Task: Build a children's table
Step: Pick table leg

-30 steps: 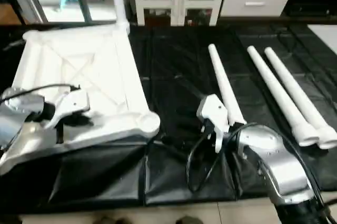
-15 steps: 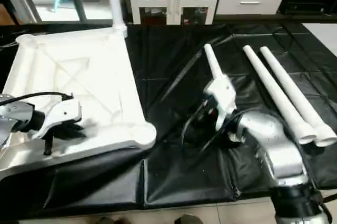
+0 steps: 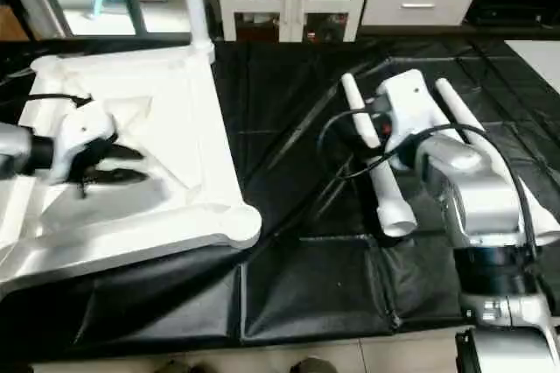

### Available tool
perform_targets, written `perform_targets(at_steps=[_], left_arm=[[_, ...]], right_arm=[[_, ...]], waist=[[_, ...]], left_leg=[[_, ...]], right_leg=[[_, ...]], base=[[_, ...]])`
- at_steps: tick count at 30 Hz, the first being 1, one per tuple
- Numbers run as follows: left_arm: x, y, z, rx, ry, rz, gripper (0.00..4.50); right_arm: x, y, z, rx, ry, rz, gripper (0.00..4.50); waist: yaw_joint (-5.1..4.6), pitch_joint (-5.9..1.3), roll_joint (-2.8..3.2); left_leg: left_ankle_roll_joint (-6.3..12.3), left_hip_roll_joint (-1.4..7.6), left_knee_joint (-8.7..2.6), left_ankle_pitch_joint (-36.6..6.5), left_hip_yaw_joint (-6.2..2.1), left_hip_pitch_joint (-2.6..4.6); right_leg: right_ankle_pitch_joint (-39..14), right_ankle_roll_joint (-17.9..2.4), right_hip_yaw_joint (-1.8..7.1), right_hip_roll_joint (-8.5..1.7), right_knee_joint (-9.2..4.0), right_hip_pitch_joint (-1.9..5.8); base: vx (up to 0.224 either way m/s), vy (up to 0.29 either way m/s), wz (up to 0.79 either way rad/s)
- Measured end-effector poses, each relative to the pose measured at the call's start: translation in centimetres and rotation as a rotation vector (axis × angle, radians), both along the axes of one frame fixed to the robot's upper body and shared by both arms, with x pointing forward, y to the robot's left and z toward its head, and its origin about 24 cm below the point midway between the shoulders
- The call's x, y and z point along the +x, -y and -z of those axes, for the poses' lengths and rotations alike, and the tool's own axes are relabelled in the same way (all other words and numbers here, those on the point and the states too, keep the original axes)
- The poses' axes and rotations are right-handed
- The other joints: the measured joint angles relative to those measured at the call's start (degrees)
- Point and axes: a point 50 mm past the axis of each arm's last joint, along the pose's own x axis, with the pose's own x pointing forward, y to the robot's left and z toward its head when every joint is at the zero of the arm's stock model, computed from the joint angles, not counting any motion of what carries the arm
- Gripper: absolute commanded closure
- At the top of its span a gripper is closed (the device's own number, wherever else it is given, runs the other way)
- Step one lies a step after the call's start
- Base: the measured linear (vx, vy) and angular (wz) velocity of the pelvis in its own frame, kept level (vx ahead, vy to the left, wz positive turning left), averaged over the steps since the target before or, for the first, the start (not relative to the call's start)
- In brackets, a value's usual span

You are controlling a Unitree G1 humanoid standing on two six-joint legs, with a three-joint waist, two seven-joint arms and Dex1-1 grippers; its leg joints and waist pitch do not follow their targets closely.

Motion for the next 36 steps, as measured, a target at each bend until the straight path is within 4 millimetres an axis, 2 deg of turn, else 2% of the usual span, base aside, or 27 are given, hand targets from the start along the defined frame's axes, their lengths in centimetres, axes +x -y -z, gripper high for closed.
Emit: perform_targets(at_steps=[2,5,7,12,16,20,28,29,32,33,36], left_arm=[[1.2,1.9,-0.7,-0.161,0.042,-0.088,2.16],[1.5,4.1,-1.7,-0.26,0.085,-0.153,2.16],[0.8,5.8,-1.6,-0.288,0.11,-0.12,2.16],[-1.3,8.5,-0.2,-0.308,0.051,0.033,2.16],[-4.0,10.8,-0.4,-0.317,-0.023,0.219,2.16],[-4.6,11.1,0.2,-0.31,-0.05,0.228,2.16],[-5.1,10.8,-0.3,-0.279,-0.051,0.229,2.16],[-5.1,10.8,-0.4,-0.276,-0.05,0.227,2.15],[-5.1,10.8,-0.3,-0.272,-0.052,0.225,2.15],[-5.1,10.8,-0.3,-0.266,-0.055,0.228,2.15],[-5.2,11.0,-0.1,-0.26,-0.061,0.235,2.15]], right_arm=[[0.6,0.6,-0.1,-0.039,-0.048,0.068,0.0],[1.1,0.6,-0.3,-0.025,-0.134,0.099,0.0],[1.2,0.9,0.5,-0.009,-0.223,0.131,0.0],[1.0,1.5,3.1,0.004,-0.384,0.181,0.0],[1.5,1.4,3.1,0.022,-0.436,0.198,0.0],[1.4,1.4,3.6,0.046,-0.479,0.178,0.0],[0.8,1.5,5.6,0.066,-0.589,0.187,0.0],[0.8,1.5,5.7,0.068,-0.592,0.188,0.27],[0.8,1.6,5.9,0.074,-0.598,0.195,0.37],[0.8,1.7,5.9,0.079,-0.599,0.198,0.59],[0.8,1.8,5.9,0.081,-0.601,0.201,0.81]], waist=[[0.25,0.03,-0.02],[0.04,0.0,0.03],[-0.33,0.01,0.02],[-0.37,0.02,0.01],[-0.36,0.04,-0.01],[-0.14,0.05,-0.04],[-0.26,0.09,-0.11],[-0.26,0.09,-0.11],[-0.24,0.09,-0.11],[-0.23,0.09,-0.1],[-0.23,0.09,-0.11]], left_leg=[[0.01,0.06,0.13,0.01,0.0,-0.12],[0.02,0.05,0.17,0.0,-0.01,-0.04],[0.03,0.05,0.15,0.0,-0.02,-0.05],[0.03,0.09,0.15,0.01,-0.05,-0.14],[0.02,0.09,0.15,0.01,-0.04,-0.13],[0.02,0.09,0.16,0.01,-0.04,-0.15],[0.03,0.09,0.19,0.01,-0.03,-0.2],[0.03,0.09,0.2,0.01,-0.03,-0.19],[0.03,0.09,0.2,0.01,-0.03,-0.2],[0.03,0.09,0.2,0.01,-0.03,-0.19],[0.03,0.09,0.21,0.01,-0.03,-0.2]], right_leg=[[0.04,-0.06,-0.04,0.0,0.03,0.0],[0.06,-0.07,-0.01,0.01,0.02,0.05],[0.06,-0.07,-0.02,0.02,0.01,0.04],[0.06,-0.06,-0.07,0.06,0.05,-0.08],[0.06,-0.06,-0.06,0.05,0.06,-0.09],[0.06,-0.06,-0.08,0.05,0.07,-0.08],[0.06,-0.04,-0.06,0.05,0.04,-0.09],[0.06,-0.04,-0.06,0.05,0.04,-0.09],[0.06,-0.05,-0.06,0.05,0.04,-0.09],[0.06,-0.05,-0.06,0.05,0.04,-0.09],[0.06,-0.05,-0.06,0.05,0.04,-0.09]], base=[[0.0,0.0,0.0],[0.0,0.0,0.0],[0.0,0.0,0.0],[0.0,0.0,0.0],[0.0,0.0,0.0],[0.0,0.0,0.0],[0.0,0.0,0.0],[0.0,0.0,0.0],[0.0,0.0,0.0],[0.0,0.0,0.0],[0.0,0.0,0.0]])
